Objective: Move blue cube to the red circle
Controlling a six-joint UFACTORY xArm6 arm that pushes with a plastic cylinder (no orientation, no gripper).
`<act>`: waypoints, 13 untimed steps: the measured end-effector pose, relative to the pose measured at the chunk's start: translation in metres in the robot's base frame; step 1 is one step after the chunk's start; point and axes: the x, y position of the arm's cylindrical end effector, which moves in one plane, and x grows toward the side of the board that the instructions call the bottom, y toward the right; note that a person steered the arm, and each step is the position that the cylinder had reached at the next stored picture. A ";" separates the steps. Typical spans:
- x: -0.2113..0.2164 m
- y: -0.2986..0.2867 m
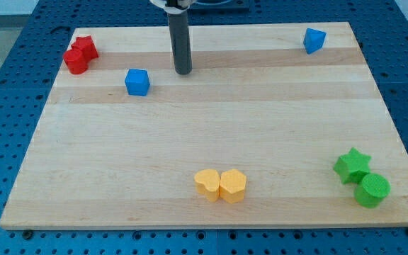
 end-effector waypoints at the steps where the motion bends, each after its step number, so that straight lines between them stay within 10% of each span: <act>1: 0.024 -0.019; 13: 0.054 -0.215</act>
